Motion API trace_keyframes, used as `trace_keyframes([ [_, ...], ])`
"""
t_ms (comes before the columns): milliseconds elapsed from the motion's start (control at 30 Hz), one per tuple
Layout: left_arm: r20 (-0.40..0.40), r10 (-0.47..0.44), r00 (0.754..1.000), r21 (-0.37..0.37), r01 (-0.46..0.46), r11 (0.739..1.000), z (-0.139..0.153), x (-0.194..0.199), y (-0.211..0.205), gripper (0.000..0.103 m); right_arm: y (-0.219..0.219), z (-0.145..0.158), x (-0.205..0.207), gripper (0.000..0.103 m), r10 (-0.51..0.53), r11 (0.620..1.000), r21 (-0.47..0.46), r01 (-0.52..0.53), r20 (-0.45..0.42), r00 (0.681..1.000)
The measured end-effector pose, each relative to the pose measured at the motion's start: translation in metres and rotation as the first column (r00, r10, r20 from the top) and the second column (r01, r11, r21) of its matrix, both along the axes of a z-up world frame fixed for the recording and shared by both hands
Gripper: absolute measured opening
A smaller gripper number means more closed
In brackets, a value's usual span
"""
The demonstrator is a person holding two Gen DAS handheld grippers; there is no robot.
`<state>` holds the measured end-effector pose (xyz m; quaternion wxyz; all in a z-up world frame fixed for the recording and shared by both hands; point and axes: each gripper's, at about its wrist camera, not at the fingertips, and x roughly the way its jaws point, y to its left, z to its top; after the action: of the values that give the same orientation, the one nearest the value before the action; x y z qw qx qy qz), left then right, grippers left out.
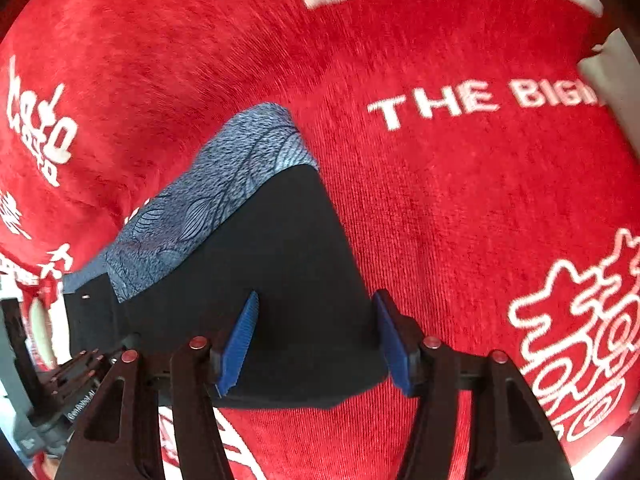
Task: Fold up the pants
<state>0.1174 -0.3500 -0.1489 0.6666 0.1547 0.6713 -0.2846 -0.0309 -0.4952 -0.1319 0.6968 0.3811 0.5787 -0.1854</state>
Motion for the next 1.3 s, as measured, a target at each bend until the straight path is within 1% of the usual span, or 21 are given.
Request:
trace_keyframes([
  [133,0.022,-0.015,1.000,0.025,0.014,1.000,0.005,-0.003,0.002,0.005,0.005,0.015,-0.007,0.063,-0.036,0.999,-0.012,0.036,0.010,0.999],
  [200,0.022,-0.011,1.000,0.016,0.011,1.000,0.007,-0.004,0.004,0.005,0.008,0.025,-0.013,0.063,-0.041,0.999,-0.025,0.041,0.012,0.999],
  [300,0.006,0.016,1.000,-0.010,-0.016,1.000,0.013,-0.004,0.014,0.005,0.016,0.038,-0.021,0.064,-0.038,0.999,-0.016,0.038,0.027,0.999],
  [400,-0.040,0.063,0.997,-0.056,-0.065,0.996,0.017,-0.001,0.027,0.005,0.034,0.048,-0.025,0.065,-0.006,1.000,-0.014,0.007,0.024,1.000],
  [433,-0.068,0.085,0.994,-0.081,-0.091,0.993,0.019,0.000,0.032,0.005,0.039,0.050,-0.025,0.065,0.001,1.000,-0.010,0.000,0.025,1.000],
  [500,-0.111,0.133,0.985,-0.125,-0.147,0.981,0.023,0.004,0.044,0.005,0.054,0.053,-0.026,0.065,0.019,1.000,0.007,-0.019,0.033,0.999],
  [567,-0.148,0.191,0.970,-0.175,-0.216,0.961,0.028,0.010,0.058,0.005,0.076,0.051,-0.017,0.065,0.029,0.999,0.027,-0.030,0.045,0.999],
  [633,-0.176,0.240,0.955,-0.215,-0.275,0.937,0.035,0.016,0.071,0.005,0.088,0.052,-0.014,0.065,0.033,0.999,0.041,-0.035,0.050,0.998],
  [700,-0.205,0.277,0.939,-0.250,-0.324,0.912,0.042,0.023,0.082,0.005,0.101,0.052,-0.009,0.065,0.039,0.997,0.060,-0.042,0.059,0.997],
  [767,-0.243,0.308,0.920,-0.297,-0.372,0.879,0.050,0.029,0.093,0.005,0.114,0.053,-0.005,0.065,0.050,0.996,0.075,-0.055,0.065,0.997],
  [800,-0.262,0.317,0.911,-0.333,-0.394,0.857,0.056,0.032,0.100,0.005,0.119,0.055,-0.005,0.065,0.055,0.995,0.078,-0.060,0.068,0.996],
  [867,-0.272,0.315,0.909,-0.384,-0.403,0.831,0.066,0.037,0.104,0.005,0.127,0.058,-0.002,0.065,0.066,0.994,0.081,-0.072,0.076,0.995],
  [967,-0.266,0.281,0.922,-0.444,-0.376,0.813,0.085,0.042,0.110,0.005,0.135,0.066,0.000,0.065,0.067,0.993,0.088,-0.075,0.089,0.994],
  [1033,-0.284,0.248,0.926,-0.476,-0.361,0.802,0.096,0.043,0.113,0.005,0.140,0.069,0.002,0.065,0.067,0.993,0.093,-0.075,0.095,0.993],
  [1100,-0.298,0.228,0.927,-0.489,-0.353,0.798,0.104,0.044,0.115,0.005,0.144,0.073,0.002,0.065,0.065,0.993,0.096,-0.074,0.098,0.993],
  [1167,-0.279,0.237,0.931,-0.477,-0.348,0.807,0.112,0.046,0.117,0.006,0.147,0.077,0.002,0.065,0.061,0.992,0.100,-0.071,0.104,0.993],
  [1200,-0.256,0.264,0.930,-0.457,-0.357,0.814,0.116,0.048,0.120,0.015,0.150,0.081,0.003,0.065,0.054,0.993,0.101,-0.065,0.110,0.993],
  [1233,-0.234,0.297,0.926,-0.436,-0.373,0.819,0.121,0.049,0.125,0.052,0.152,0.083,0.004,0.065,0.046,0.993,0.098,-0.058,0.117,0.992],
  [1267,-0.188,0.355,0.916,-0.414,-0.401,0.817,0.127,0.051,0.130,0.089,0.153,0.087,0.004,0.065,0.036,0.994,0.096,-0.048,0.124,0.992],
  [1300,-0.128,0.401,0.907,-0.409,-0.417,0.812,0.136,0.051,0.135,0.097,0.154,0.093,0.003,0.066,0.010,0.995,0.093,-0.023,0.137,0.991],
])
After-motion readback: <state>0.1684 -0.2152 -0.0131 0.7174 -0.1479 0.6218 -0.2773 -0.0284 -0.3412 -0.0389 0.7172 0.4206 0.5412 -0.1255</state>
